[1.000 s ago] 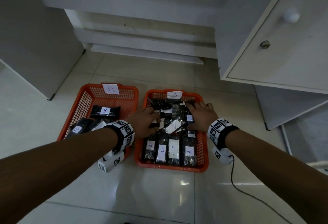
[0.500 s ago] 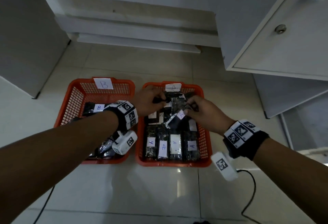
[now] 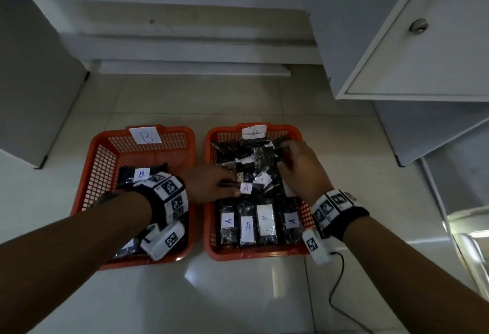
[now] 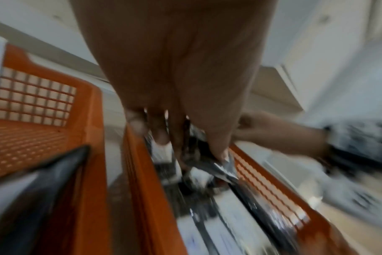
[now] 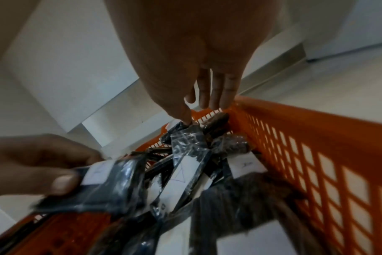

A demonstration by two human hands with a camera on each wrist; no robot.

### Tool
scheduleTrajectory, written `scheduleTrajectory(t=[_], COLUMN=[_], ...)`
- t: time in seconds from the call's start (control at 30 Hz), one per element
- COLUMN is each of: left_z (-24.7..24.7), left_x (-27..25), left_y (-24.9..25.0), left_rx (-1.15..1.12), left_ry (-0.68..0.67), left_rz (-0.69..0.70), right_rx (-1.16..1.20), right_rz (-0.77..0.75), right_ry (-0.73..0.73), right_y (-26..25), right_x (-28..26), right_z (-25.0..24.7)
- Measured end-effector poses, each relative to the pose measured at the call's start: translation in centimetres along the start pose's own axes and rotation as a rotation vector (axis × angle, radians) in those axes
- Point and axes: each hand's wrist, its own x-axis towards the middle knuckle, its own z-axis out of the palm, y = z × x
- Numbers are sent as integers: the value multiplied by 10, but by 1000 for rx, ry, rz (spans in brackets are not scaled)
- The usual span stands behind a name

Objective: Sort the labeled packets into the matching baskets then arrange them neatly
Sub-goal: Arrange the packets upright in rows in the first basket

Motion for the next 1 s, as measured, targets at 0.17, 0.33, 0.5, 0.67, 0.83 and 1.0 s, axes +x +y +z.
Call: scheduleTrajectory(t=[0.17,0.33,0.5,0.67,0.83,1.0], left_z=[40,60,26,2,7,-5], left_x=[-11,-17,-9,12,21,21], left_y=[16,14,-3,-21,-20,-25], left_rx=[181,266,277,452,557,241], left_ry=[13,9,400,360,309,307], left_rz=[163,188,-47,-317,-303,-189], right_rx=[-84,-50,162,222,289,268], right_rz=[-4,30,49,33,104,23], right_ry=[-208,-184,-204,-154,26,70], right_y=[-8,-14,-20,-12,4,15], right_x=[34,41,33,20,13,9], right_z=[15,24,18,4,-14,-24])
